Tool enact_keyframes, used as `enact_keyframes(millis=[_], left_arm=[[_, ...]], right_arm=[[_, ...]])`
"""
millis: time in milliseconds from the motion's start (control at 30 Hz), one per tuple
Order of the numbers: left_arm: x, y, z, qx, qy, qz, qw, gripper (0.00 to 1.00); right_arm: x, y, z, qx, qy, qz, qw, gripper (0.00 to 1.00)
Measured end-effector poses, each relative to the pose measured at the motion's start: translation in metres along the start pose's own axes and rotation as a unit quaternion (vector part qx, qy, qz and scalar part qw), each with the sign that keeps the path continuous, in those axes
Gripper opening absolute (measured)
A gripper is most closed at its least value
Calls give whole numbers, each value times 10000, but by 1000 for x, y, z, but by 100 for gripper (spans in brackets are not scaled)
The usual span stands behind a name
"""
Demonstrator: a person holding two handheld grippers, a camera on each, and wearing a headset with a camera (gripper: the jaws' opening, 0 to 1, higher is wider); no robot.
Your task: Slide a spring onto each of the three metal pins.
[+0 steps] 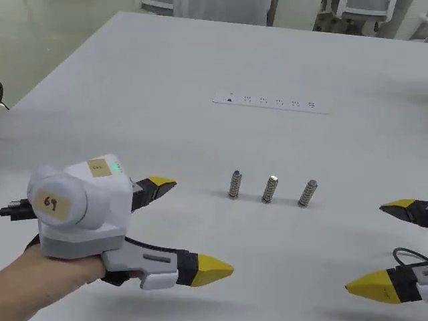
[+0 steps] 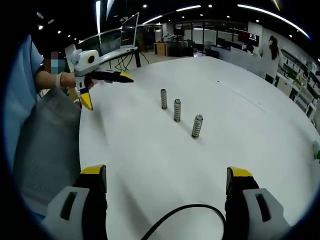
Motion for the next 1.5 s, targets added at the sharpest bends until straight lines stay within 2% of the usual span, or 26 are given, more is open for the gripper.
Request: enact_keyframes(millis=[167,400,500,567,633,700,733,800,833,1033,1167,1300,1500], left_arm=[[0,8,3,-43,-6,96,9999,94],[-5,20,5,-56,12,237,9997,94],[-7,23,7,-18,37,287,9996,94],[-8,25,11,-78,42,324,9994,94],[-8,26,13,-187,168,357,9990,93],[-8,26,12,-128,170,323,9992,93],[-7,25,13,-93,58,307,9995,93],[-6,24,13,-89,32,352,9993,93],[-5,23,14,-164,100,421,9989,93],[-10,25,12,-196,143,445,9987,93],[-11,28,12,-203,134,449,9987,93],[-7,34,14,-250,137,523,9982,94],[-5,40,11,-176,138,567,9981,94]], right_arm=[[6,12,-6,-52,-71,-158,9998,98],[16,30,-12,-313,-167,-373,9987,98],[21,32,-15,-491,-184,-417,9978,98],[24,30,-17,-500,-169,-426,9977,98],[26,27,-18,-447,-281,-423,9977,97],[27,27,-14,-672,-191,-516,9962,97],[29,28,-14,-769,-303,-487,9954,98],[32,31,-17,-666,-306,-459,9963,97],[35,33,-19,-611,-223,-471,9968,98],[42,36,-24,-498,-292,-446,9973,98],[45,35,-21,-687,-330,-472,9960,98],[50,32,-19,-641,-271,-459,9965,98],[49,29,-21,-650,-304,-456,9964,99]])
Point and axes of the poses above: the centre of the closed fingertips' face, and the gripper's own axes: y roughly backward along the fingers, x roughly to its left, z roughly out of its top, the point moved 9 cm from there along y, roughly backward along the fingers, and after that the axes turned 14 degrees about z, right-handed, at the moved point
